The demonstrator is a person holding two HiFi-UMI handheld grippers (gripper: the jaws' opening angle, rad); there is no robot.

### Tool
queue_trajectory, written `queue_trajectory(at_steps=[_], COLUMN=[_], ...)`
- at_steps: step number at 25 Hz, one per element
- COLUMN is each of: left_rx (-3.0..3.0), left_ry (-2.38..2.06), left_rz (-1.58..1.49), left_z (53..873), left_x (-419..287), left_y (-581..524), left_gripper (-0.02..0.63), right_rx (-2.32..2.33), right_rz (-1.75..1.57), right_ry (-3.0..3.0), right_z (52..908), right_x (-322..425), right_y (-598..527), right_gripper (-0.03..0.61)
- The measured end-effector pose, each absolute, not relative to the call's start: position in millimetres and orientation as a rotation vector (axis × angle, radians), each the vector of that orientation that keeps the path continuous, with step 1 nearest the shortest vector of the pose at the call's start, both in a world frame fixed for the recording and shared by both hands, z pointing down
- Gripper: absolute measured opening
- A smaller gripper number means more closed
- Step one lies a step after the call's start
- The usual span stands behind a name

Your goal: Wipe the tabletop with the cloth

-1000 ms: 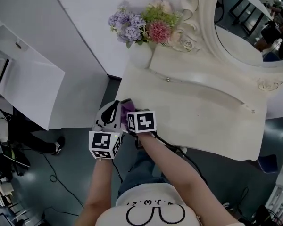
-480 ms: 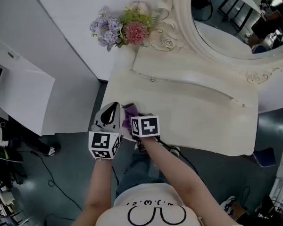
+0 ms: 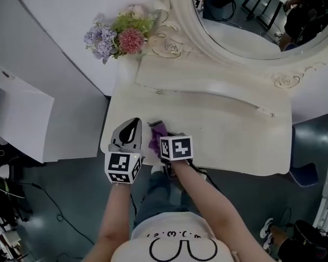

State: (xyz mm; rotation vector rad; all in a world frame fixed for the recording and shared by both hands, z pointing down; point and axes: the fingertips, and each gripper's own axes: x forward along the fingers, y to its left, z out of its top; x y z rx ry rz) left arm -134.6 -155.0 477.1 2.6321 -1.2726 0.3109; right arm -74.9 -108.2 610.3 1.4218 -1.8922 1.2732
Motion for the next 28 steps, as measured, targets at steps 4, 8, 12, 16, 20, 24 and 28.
queue_trajectory(at_steps=[4, 8, 12, 16, 20, 24, 28], left_rx=[2.646, 2.665, 2.684, 2.701, 2.723, 2.735, 2.754], left_ry=[-1.245, -1.209, -1.165, -1.129, -1.089, -1.055, -1.016], left_rz=[0.316, 0.319, 0.333, 0.351, 0.361, 0.366, 0.365], left_z=[477, 478, 479, 480, 482, 484, 485], left_x=[-112, -84, -57, -34, -10, 14, 39], left_y=[-153, -147, -140, -135, -129, -124, -117], left_gripper=[-0.003, -0.003, -0.003, -0.003, -0.003, -0.003, -0.003], right_rx=[1.429, 1.436, 1.446, 1.466, 1.498, 1.512, 1.540], right_rz=[1.263, 1.269, 1.256, 1.251, 1.259, 1.255, 1.264], right_ry=[-1.880, -1.872, -1.860, -1.844, -1.828, -1.815, -1.802], right_z=[610, 610, 609, 608, 610, 610, 609], right_x=[-45, -14, 18, 51, 83, 108, 134], right_y=[-96, -83, -70, -57, -43, -32, -19], right_gripper=[0.097, 0.097, 0.097, 0.098, 0.098, 0.098, 0.098])
